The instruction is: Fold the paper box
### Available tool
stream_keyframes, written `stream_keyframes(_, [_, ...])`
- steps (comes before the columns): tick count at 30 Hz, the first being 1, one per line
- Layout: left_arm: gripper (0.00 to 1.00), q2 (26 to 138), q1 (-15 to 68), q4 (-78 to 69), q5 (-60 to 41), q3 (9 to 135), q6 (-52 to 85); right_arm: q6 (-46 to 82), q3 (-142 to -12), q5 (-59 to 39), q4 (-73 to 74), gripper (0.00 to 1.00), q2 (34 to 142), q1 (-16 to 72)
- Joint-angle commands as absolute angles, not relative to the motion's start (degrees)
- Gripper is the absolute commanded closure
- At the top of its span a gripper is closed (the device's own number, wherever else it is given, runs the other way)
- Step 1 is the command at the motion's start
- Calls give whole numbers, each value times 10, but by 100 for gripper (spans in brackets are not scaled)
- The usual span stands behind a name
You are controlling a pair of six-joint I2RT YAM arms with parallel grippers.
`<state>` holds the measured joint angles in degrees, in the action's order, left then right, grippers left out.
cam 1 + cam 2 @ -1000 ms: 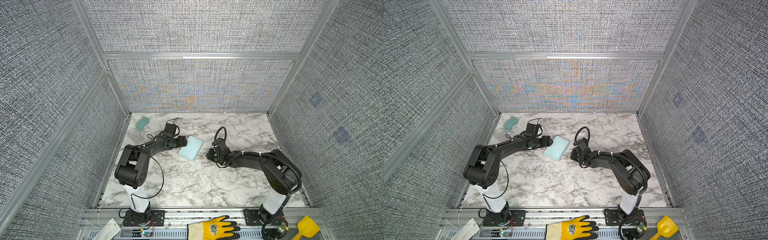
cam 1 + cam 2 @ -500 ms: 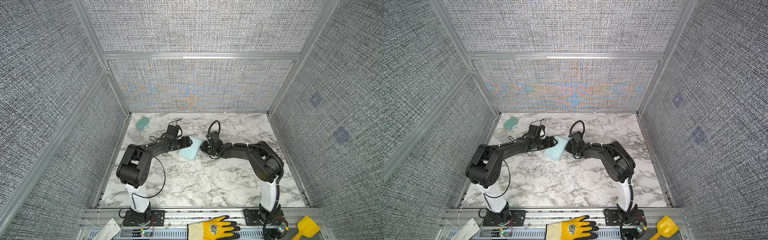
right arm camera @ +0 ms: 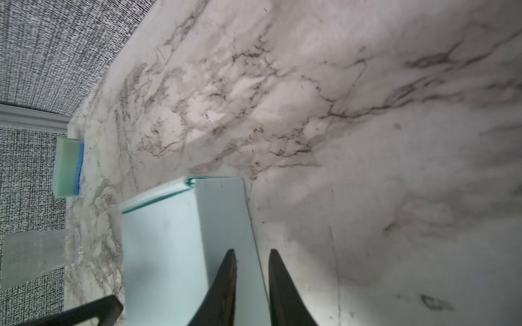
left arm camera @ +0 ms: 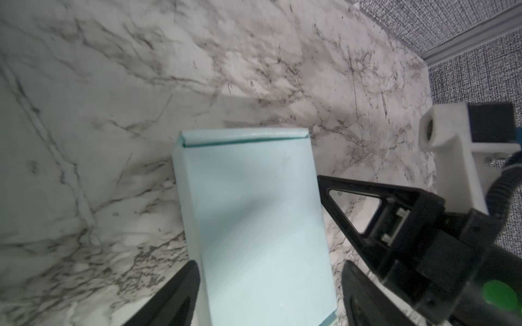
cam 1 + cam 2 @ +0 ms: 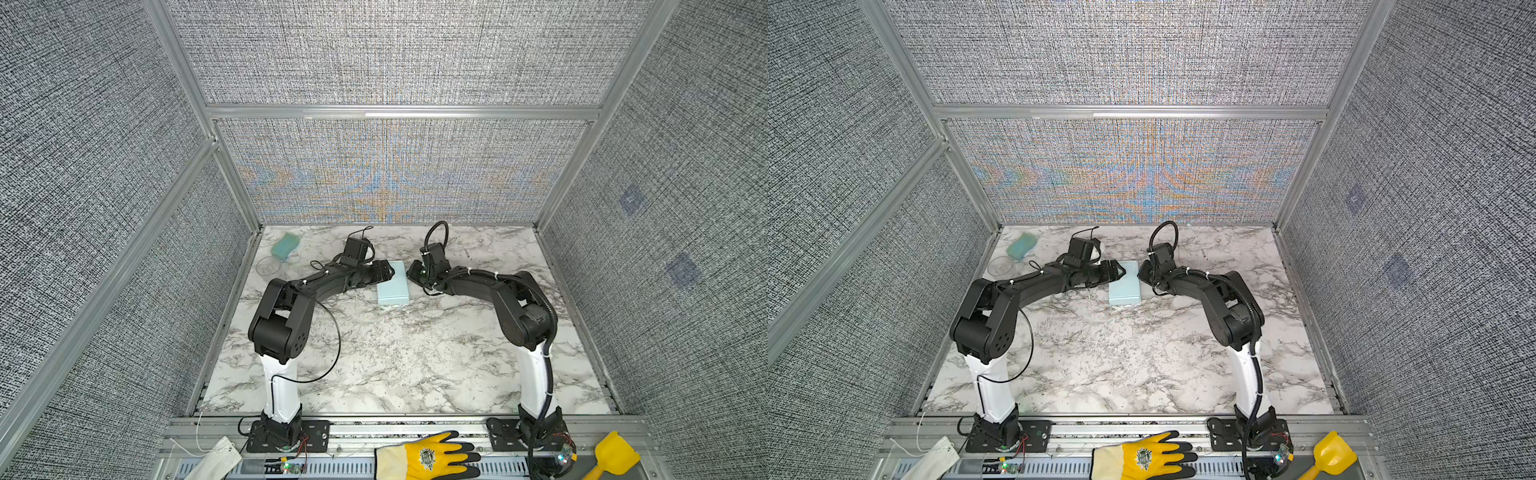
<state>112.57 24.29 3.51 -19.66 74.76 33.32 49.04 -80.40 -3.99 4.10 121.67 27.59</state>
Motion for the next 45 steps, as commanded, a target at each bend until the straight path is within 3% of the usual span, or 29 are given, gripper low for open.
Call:
stream_keyframes(1, [18, 1110, 230, 61, -173, 758, 310, 448, -795, -31, 31, 76, 1187, 254])
stream_keyframes(6, [10, 1051, 223, 95, -96, 771, 268, 334, -786, -7, -15, 72, 1113, 222])
stream_keyframes(9, [1, 1001, 221, 121, -26, 774, 260, 252, -757, 33, -30, 50, 1041, 215])
stream_keyframes(12, [1, 945, 221, 138, 40, 770, 254, 180, -709, 87, -22, 26, 960, 209])
stream_keyframes(16, [1, 854, 221, 98, 104, 717, 220, 111, -651, 118, -27, 14, 855, 194])
stream_keyframes(23, [1, 676, 219, -4, 195, 580, 157, 75, -477, 168, 38, 9, 665, 179])
stream_keyframes(29, [1, 636, 203, -8, 300, 501, 127, 44, -335, 179, 155, 6, 562, 131])
stream_keyframes(36, [0, 614, 85, -216, 247, 298, 130, 25, -271, 153, 225, 7, 603, 79])
stream_keyframes(39, [0, 674, 62, -249, 265, 278, 126, 33, -250, 127, 265, 6, 632, 57])
stream_keyframes(45, [0, 745, 31, -359, 208, 249, 92, 34, -181, 115, 403, 7, 679, 33])
